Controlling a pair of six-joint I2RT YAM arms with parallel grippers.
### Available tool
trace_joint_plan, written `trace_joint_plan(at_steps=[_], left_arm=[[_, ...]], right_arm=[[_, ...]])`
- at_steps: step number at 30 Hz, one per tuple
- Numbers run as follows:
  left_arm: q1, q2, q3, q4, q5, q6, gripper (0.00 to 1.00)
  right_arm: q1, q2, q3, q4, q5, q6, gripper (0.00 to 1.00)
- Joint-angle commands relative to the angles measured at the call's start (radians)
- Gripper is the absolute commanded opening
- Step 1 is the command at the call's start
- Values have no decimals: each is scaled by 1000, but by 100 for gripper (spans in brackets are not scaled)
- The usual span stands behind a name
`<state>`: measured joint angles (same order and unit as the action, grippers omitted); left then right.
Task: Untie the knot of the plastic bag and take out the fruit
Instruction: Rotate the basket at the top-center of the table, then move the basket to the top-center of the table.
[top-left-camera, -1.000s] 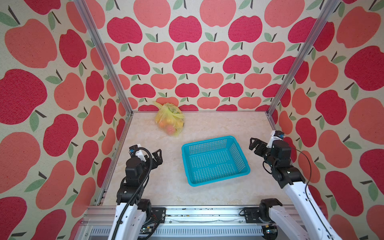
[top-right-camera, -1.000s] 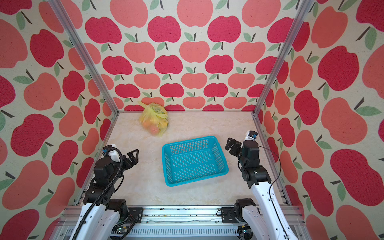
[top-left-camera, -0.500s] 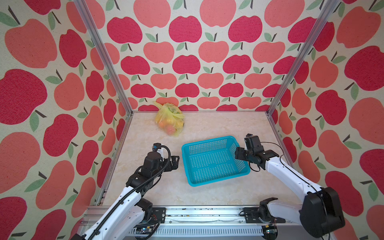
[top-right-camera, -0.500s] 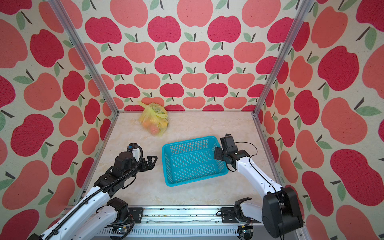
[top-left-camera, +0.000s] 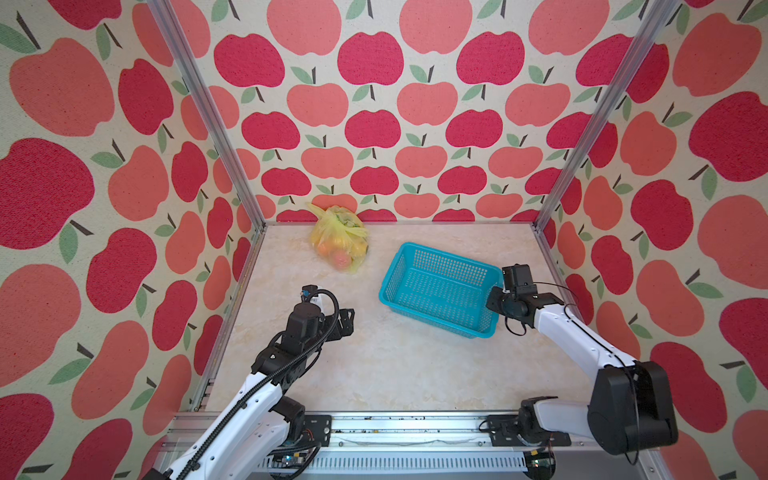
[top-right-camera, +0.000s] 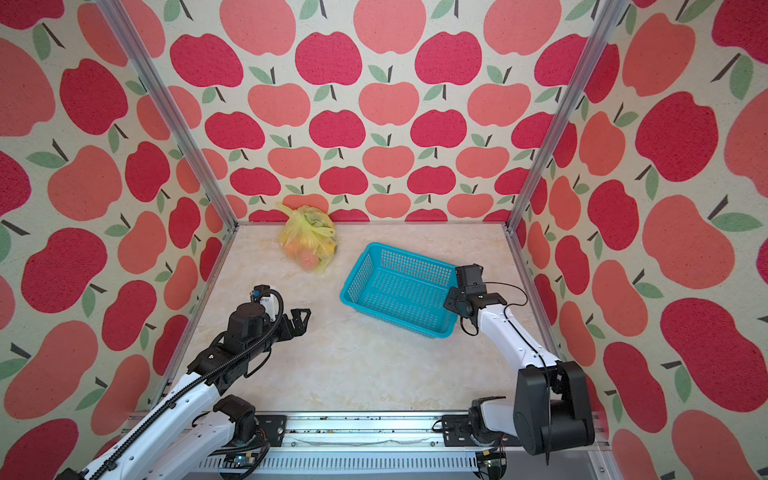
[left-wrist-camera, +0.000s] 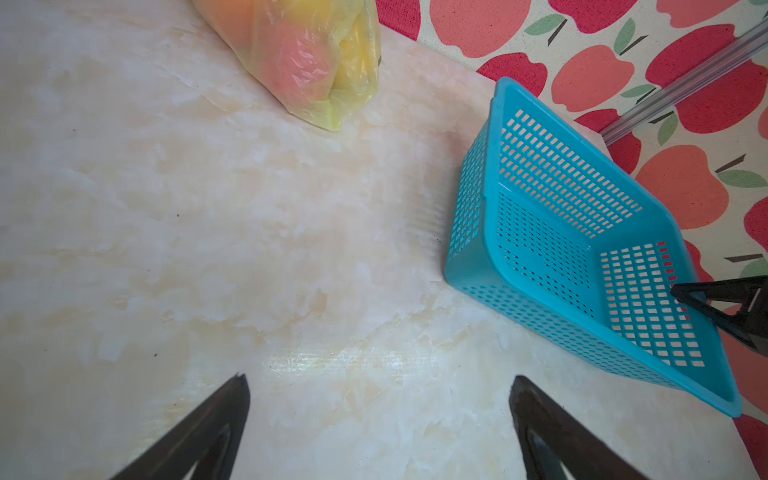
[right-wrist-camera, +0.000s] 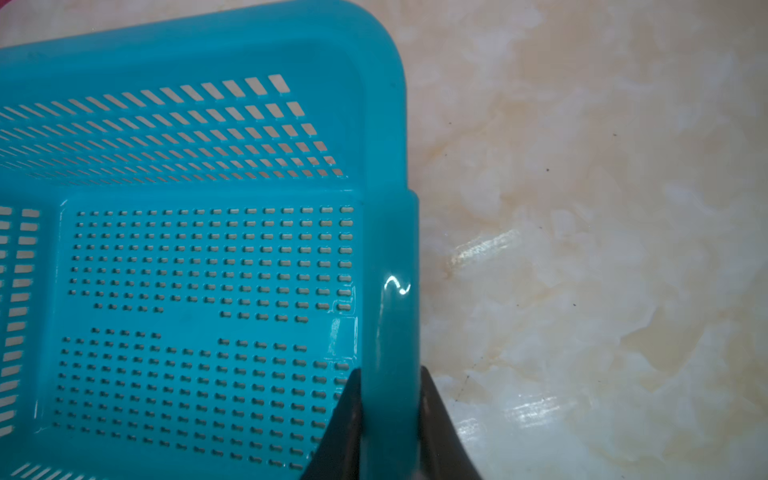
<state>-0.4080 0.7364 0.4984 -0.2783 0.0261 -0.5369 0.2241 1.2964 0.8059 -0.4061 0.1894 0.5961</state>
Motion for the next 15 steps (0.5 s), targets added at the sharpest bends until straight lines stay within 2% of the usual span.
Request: trace_joint_plan(at_steps=[1, 7, 10, 13, 15], left_arm=[[33, 16, 17, 35, -2, -13, 99], [101, 48, -3, 89, 71, -26, 99], [129, 68, 4, 94, 91, -23, 99], [142, 81, 15, 93, 99, -20, 99], [144, 81, 17, 91, 100, -20, 99]], right_arm=[[-26, -36, -28, -33, 84, 103, 10], [-28, -100, -90, -2, 95, 197, 13], [-16, -140, -125, 14, 51, 240, 26], [32, -201, -178, 62, 28, 285, 46], [80, -241, -199, 72, 38, 319, 53]])
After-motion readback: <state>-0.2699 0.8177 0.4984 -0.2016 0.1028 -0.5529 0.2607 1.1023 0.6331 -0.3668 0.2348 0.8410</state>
